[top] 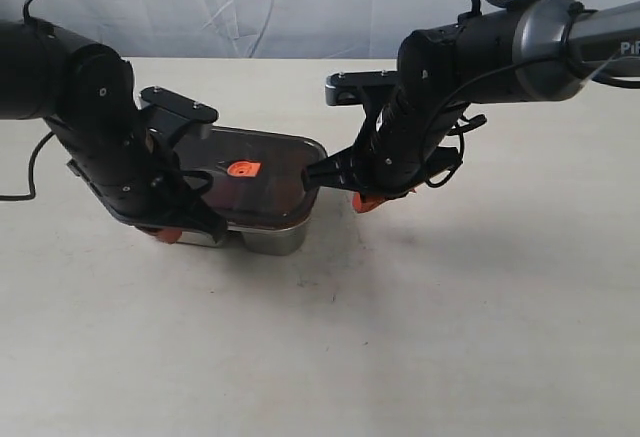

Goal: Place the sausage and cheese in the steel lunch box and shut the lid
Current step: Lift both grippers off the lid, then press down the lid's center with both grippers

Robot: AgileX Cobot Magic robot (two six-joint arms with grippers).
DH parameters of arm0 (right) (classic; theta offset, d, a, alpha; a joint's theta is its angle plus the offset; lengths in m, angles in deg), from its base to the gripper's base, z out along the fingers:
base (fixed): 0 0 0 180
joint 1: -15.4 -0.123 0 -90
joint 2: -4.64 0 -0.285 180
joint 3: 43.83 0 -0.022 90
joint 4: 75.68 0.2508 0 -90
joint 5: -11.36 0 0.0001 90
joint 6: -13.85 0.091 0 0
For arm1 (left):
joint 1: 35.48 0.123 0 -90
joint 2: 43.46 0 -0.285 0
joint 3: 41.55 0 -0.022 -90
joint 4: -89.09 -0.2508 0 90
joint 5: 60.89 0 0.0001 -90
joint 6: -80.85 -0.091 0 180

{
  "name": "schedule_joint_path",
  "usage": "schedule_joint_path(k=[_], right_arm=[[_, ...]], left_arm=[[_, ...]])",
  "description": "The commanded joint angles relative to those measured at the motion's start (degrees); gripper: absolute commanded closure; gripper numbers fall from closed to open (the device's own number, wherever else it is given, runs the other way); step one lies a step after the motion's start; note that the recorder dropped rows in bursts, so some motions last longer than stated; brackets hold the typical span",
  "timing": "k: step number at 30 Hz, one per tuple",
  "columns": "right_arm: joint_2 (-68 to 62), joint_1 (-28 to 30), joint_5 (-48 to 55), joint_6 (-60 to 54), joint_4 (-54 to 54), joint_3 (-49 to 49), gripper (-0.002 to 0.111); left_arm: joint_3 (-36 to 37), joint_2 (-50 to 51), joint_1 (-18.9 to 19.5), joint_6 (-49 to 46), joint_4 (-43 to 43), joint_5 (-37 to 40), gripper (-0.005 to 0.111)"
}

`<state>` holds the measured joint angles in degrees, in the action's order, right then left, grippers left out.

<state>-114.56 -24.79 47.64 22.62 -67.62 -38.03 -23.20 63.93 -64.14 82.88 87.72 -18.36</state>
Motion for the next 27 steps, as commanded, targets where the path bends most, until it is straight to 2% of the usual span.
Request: schedule_joint_path(k=[1,3,9,12,16,20,23,27], right_arm=[[0.49,0.16,-0.36,-0.01,-0.50,-0.40,0.109],[0.49,0.16,-0.36,-0.01,-0.50,-0.40,0.109],[0.95,0.16,-1.05,-0.01,-2.32,-0.40,0.109],[3.56,0.16,-3.87,-0.01,-3.47,-0.40,0.109],[5.99,0.16,-8.86,0.03,-3.73,-0.40,0.109],[5.77,0.16,-8.62,-0.08,-3.50,-0.66,0.109],[5.77,0.08,-8.49,-0.19,-2.69,-0.66,0.109],[5.72,0.08,-9.89,-5.00,2.62,-0.66,0.109]], left_arm=[[-0.63,0.14,0.04,-0.80,0.17,-2.57,0.107],[-0.63,0.14,0.04,-0.80,0.27,-1.69,0.107],[-0.63,-0.60,0.04,-0.80,0.83,8.25,0.107],[-0.63,-5.62,0.04,-0.80,0.83,6.04,0.107],[-0.63,-12.39,0.51,-0.80,-0.52,-0.92,0.107],[-0.86,-13.53,4.64,-0.80,-0.94,-7.09,0.107],[-1.48,-11.63,9.54,-1.05,-0.17,-8.93,0.107],[-2.57,-8.63,13.53,-9.69,8.25,-12.23,0.107]])
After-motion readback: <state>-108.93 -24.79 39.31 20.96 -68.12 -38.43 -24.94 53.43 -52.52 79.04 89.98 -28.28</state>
